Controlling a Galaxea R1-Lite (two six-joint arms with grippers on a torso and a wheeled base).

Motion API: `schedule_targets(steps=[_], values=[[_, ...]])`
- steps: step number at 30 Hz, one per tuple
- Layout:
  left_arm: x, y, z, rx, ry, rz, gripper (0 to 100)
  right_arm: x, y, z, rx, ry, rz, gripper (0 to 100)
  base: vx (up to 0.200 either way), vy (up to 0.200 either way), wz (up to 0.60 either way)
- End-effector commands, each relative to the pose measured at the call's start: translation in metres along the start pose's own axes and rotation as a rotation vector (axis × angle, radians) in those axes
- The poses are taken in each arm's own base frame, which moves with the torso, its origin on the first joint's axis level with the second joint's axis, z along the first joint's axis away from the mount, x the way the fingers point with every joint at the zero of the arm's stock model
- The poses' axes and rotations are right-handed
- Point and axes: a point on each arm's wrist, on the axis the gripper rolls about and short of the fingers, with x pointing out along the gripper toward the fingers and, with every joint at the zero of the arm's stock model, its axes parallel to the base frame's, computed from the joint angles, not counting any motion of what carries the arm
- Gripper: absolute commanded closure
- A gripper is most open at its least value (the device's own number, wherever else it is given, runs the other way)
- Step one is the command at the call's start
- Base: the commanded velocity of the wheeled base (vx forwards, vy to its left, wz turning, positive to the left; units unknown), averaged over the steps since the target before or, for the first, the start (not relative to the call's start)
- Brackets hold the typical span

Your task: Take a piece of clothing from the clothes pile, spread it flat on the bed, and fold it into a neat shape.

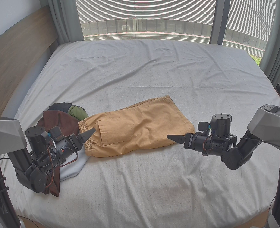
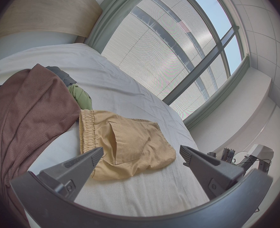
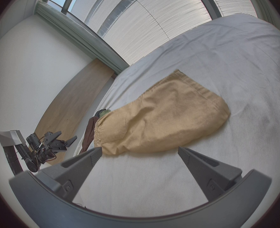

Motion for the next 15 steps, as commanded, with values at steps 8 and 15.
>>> schedule_targets(steps=[8, 15], values=[[0.001, 0.002, -0.001, -0.003, 0.003, 0.006, 0, 0.014, -0.015, -0.019, 0.027, 0.063, -0.026, 0, 0.000, 0.000, 0.00], [0.001, 0.002, -0.001, -0.003, 0.002, 0.006, 0, 0.032, -0.028, -0.030, 0.040, 0.076, -0.041, 0, 0.000, 0.000, 0.00]])
